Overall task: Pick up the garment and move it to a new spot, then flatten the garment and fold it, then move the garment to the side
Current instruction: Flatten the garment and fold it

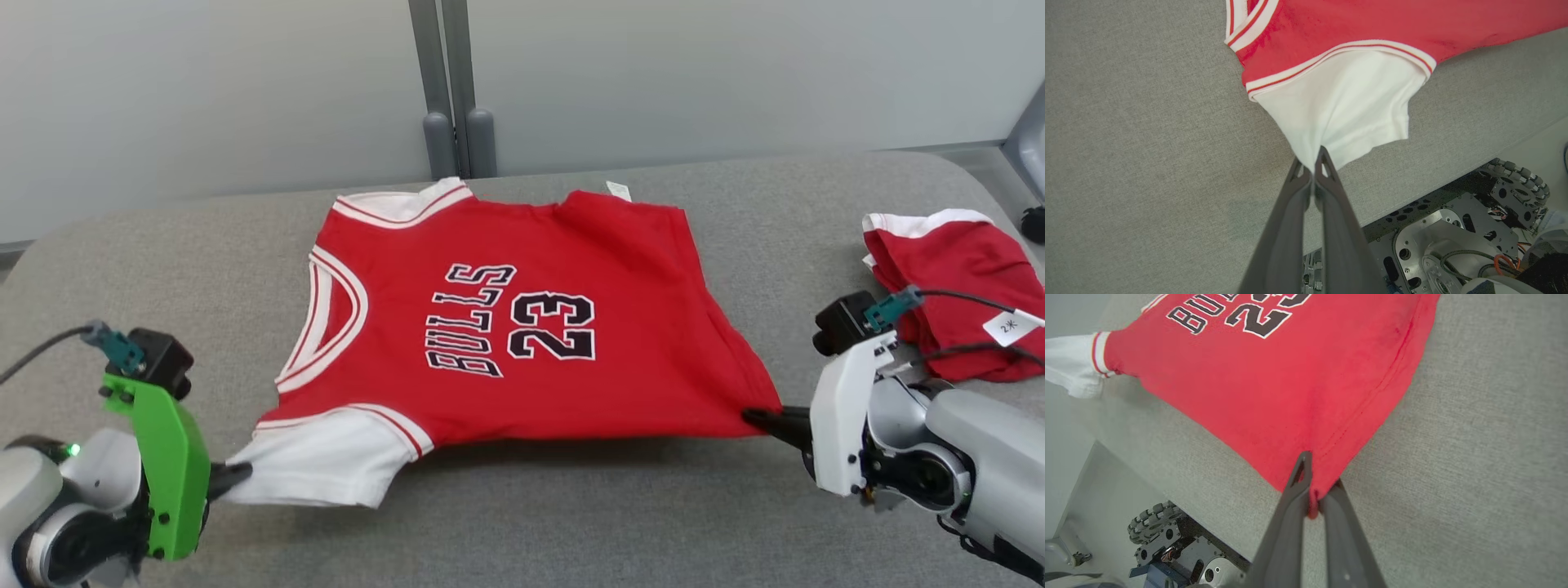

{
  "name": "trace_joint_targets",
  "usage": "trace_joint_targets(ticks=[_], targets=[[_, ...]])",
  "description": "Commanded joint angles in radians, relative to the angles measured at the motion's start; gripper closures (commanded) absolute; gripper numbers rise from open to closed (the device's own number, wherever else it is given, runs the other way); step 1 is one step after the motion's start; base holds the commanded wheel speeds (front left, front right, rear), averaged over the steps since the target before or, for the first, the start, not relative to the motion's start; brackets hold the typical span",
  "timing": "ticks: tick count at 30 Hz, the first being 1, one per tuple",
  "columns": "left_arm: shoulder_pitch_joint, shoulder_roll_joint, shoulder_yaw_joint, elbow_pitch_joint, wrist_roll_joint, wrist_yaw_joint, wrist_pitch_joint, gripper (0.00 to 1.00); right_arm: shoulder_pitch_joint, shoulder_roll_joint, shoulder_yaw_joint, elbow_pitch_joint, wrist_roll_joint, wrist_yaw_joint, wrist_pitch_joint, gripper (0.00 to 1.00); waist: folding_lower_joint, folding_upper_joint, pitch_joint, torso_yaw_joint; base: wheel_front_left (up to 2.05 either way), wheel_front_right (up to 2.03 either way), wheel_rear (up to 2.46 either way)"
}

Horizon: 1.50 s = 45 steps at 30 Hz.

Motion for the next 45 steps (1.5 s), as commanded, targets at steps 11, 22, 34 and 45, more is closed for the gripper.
trace_joint_targets(ticks=[11, 22, 34, 45], targets=[[0.141, 0.168, -0.039, -0.328, -0.134, 0.127, 0.120, 1.00, 0.111, -0.196, 0.030, -0.175, 0.073, 0.000, 0.194, 1.00, 0.0001, 0.0000, -0.017, -0.021, 0.00, 0.00, 0.00], [0.014, 0.141, 0.005, -0.331, -0.170, 0.133, 0.234, 1.00, 0.041, -0.161, -0.052, -0.150, 0.061, 0.000, 0.240, 1.00, 0.0001, 0.0000, 0.079, -0.042, 0.00, 0.00, 0.00], [-0.259, -0.111, 0.029, 0.008, -0.122, 0.092, 0.376, 1.00, -0.089, -0.027, -0.159, 0.051, 0.081, 0.000, 0.296, 1.00, 0.0001, 0.0000, 0.227, -0.054, 0.00, 0.00, 0.00], [-0.305, -0.260, 0.053, 0.294, -0.113, 0.016, 0.289, 0.00, -0.129, 0.079, -0.187, 0.164, 0.060, 0.000, 0.278, 0.00, 0.0001, 0.0000, 0.225, -0.067, 0.00, 0.00, 0.00]])
